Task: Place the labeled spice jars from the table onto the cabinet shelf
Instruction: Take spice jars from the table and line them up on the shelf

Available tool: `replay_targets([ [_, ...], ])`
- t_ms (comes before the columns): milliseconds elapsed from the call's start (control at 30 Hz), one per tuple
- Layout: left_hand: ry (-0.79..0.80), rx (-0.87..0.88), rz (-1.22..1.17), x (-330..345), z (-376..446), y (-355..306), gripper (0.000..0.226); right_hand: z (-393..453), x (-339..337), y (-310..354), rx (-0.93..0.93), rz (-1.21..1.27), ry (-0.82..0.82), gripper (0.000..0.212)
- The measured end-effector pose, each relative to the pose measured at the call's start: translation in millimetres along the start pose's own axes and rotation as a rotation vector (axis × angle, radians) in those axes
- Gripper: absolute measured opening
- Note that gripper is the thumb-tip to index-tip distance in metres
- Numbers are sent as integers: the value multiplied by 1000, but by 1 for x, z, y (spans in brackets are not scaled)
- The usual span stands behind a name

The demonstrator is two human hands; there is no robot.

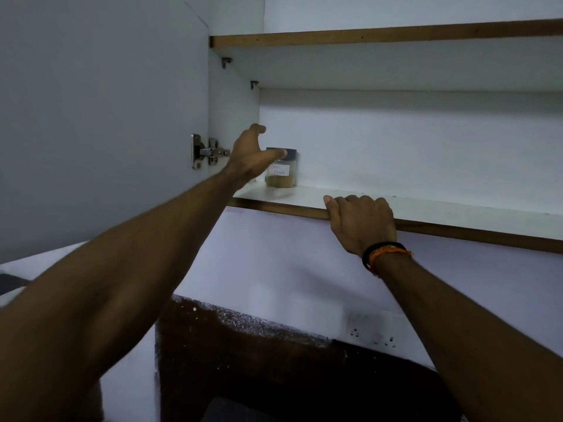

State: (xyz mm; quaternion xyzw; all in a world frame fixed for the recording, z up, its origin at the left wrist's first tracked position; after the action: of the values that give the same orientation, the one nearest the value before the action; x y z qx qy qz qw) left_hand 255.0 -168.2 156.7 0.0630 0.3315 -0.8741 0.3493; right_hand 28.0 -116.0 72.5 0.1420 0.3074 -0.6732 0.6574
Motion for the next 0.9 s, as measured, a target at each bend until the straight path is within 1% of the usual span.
replay_targets([
  [100,-20,99,-22,-3,-44,-27,60,-10,-10,-7,94,111,-50,45],
  [167,-14,163,5,2,-84,-41,53,-26,-14,-8,117,216,-92,35],
  [267,40,249,98,18,-144,-54,54,-52,-20,-4,144,356,-125,46],
  [367,56,303,152,28,-200,-56,52,-92,-13,13,119,511,-76,48],
  [433,72,281,167,36,-233,-49,51,-127,8,24,110,564,31,44],
  [500,123,214,153,50,-269,-36,52,-169,37,31,152,621,177,39],
  [600,216,93,116,73,-323,-7,53,-233,76,48,183,659,400,36],
  [733,425,-109,135,104,-399,43,55,-314,111,68,208,716,613,32],
  [800,537,-217,163,115,-442,69,56,-354,127,78,188,717,738,30],
  [900,688,-361,133,128,-510,98,54,-412,144,94,164,695,907,28],
])
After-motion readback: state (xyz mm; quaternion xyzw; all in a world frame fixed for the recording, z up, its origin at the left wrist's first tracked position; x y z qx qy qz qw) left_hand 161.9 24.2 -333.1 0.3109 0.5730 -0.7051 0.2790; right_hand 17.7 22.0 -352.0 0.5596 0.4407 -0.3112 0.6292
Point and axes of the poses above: each hand's wrist, its own z-axis towards the middle knuckle, its own x-axis out of the palm, y = z × x, the point moved 10 cm from there along z, towards the middle knuckle, and after that the axes turned 8 degrees about x, right-handed, at the moved point
